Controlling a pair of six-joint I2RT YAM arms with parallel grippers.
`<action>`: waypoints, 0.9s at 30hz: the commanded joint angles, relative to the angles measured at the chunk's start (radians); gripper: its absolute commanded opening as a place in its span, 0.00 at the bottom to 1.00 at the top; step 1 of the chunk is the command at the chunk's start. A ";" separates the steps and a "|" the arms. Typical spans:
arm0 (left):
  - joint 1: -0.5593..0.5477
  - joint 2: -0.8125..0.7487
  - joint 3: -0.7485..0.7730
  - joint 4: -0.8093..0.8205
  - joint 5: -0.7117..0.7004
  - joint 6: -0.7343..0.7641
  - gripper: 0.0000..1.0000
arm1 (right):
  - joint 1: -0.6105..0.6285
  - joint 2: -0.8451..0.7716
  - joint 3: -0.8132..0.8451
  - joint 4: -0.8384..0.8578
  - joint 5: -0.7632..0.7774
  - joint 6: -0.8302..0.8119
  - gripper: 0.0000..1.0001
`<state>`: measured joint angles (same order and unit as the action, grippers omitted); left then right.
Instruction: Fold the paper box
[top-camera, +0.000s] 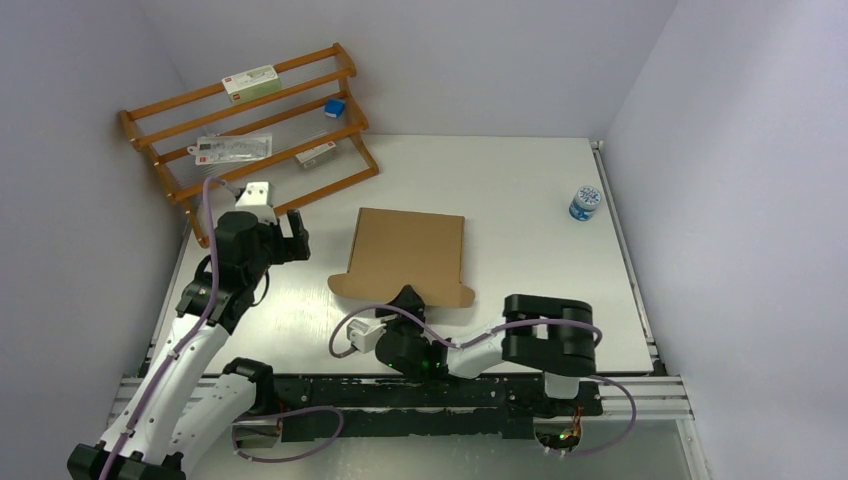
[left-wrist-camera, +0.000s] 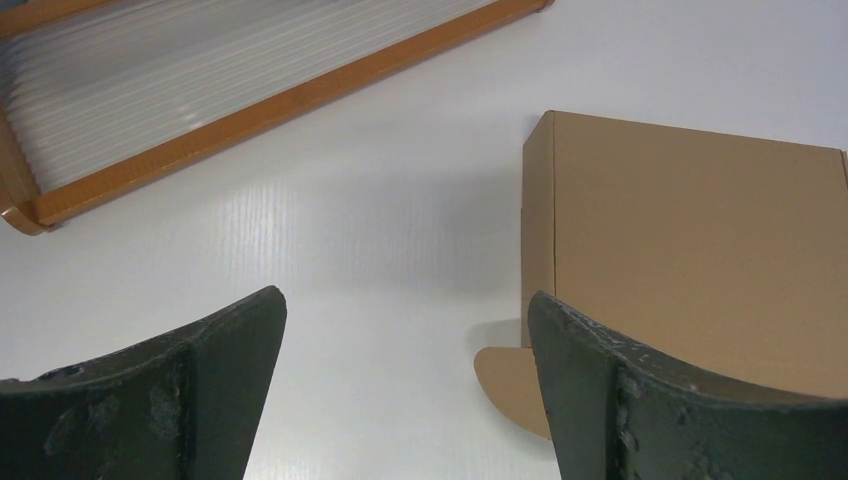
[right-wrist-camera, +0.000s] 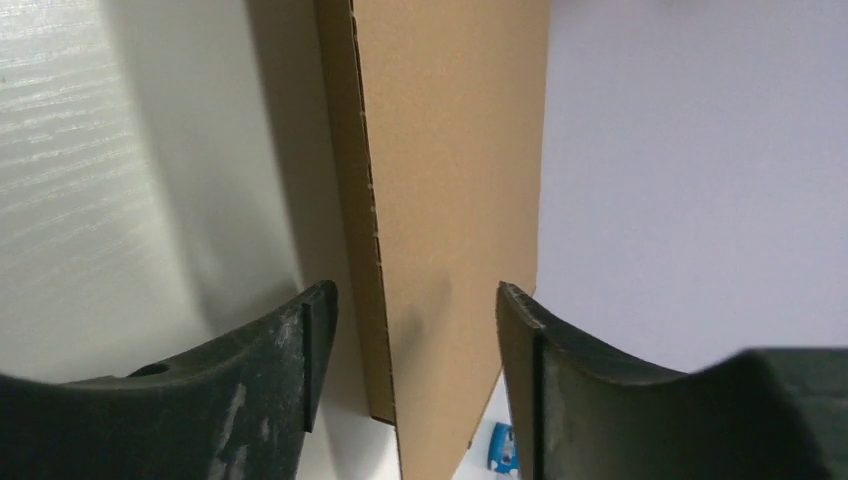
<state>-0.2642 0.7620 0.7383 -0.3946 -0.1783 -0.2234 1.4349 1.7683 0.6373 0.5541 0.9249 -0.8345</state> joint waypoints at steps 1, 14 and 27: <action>0.002 -0.005 -0.008 0.019 0.040 0.018 0.95 | 0.002 0.070 -0.007 0.268 0.085 -0.163 0.48; 0.000 0.010 -0.003 0.031 0.076 0.033 0.94 | -0.002 -0.015 -0.059 0.596 0.111 -0.475 0.00; 0.002 -0.030 0.199 -0.042 -0.022 0.036 0.93 | -0.135 -0.369 0.477 -0.850 -0.383 0.169 0.00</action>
<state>-0.2642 0.7589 0.8494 -0.4099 -0.1558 -0.2047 1.3338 1.4132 1.0096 0.0853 0.7139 -0.7841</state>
